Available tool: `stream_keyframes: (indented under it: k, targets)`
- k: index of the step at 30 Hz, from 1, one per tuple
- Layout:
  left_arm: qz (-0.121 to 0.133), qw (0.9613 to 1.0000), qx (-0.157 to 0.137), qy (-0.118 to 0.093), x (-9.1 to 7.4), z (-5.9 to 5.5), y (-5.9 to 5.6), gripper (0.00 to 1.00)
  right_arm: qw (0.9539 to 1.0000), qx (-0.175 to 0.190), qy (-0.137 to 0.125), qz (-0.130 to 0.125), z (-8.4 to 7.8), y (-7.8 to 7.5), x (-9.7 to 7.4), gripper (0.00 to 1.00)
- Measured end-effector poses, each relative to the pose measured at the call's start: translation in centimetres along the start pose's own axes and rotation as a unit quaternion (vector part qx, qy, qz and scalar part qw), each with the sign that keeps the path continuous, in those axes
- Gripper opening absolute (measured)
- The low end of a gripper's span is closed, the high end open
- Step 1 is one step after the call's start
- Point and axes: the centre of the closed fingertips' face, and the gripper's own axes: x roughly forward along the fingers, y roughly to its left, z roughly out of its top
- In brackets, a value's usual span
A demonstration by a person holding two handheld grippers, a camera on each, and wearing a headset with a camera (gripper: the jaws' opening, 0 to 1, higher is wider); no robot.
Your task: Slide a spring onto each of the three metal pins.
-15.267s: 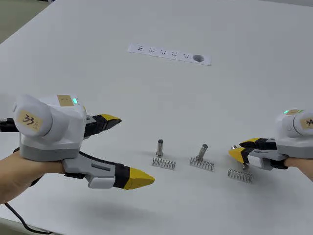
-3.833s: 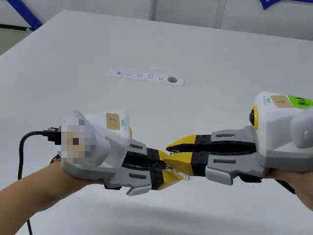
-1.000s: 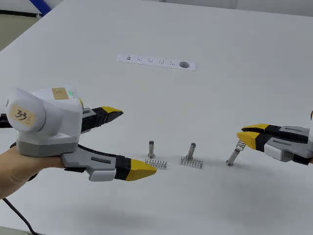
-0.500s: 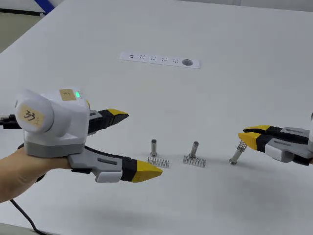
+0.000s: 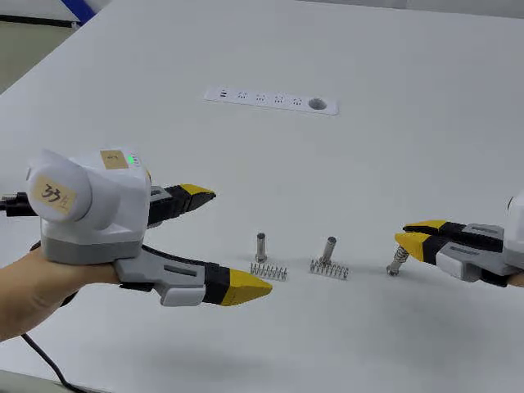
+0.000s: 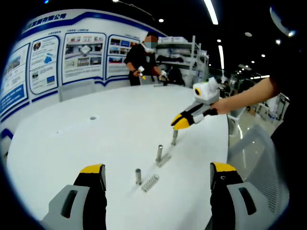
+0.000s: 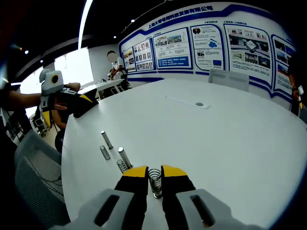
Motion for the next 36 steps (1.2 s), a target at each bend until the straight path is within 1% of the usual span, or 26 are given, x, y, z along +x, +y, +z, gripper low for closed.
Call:
stream_keyframes:
  k: [6,9,13,19,23,29,36]
  targets:
    - [0.001,1.0,0.0,0.001,-0.1,-0.1,0.0,0.91,0.9999,-0.004,0.012,-0.007,-0.9,-0.1,0.5,0.11]
    - [0.002,1.0,0.002,0.005,-0.1,-0.3,0.0,0.91,0.9997,-0.007,0.023,-0.008,-1.5,-0.1,0.7,0.11]
    - [0.002,1.0,0.0,0.005,-0.2,-0.3,0.0,0.91,0.9995,-0.01,0.03,-0.008,-1.9,-0.1,0.8,0.11]
    - [0.002,1.0,-0.002,0.006,-0.3,-0.5,0.0,0.9,0.9982,-0.029,0.053,-0.004,-3.0,0.3,1.1,0.11]
    - [0.001,1.0,0.0,0.007,-0.2,-0.5,-0.1,0.9,0.9981,-0.033,0.053,-0.006,-2.8,0.3,1.0,0.12]
    - [0.0,1.0,0.0,0.006,-0.2,-0.4,-0.2,0.9,0.9972,-0.034,0.067,-0.005,-3.3,0.1,0.9,0.15]
    - [-0.007,1.0,0.001,0.001,-0.1,-0.1,-0.6,0.91,0.9972,-0.03,0.068,-0.006,-3.0,0.1,0.4,0.17]
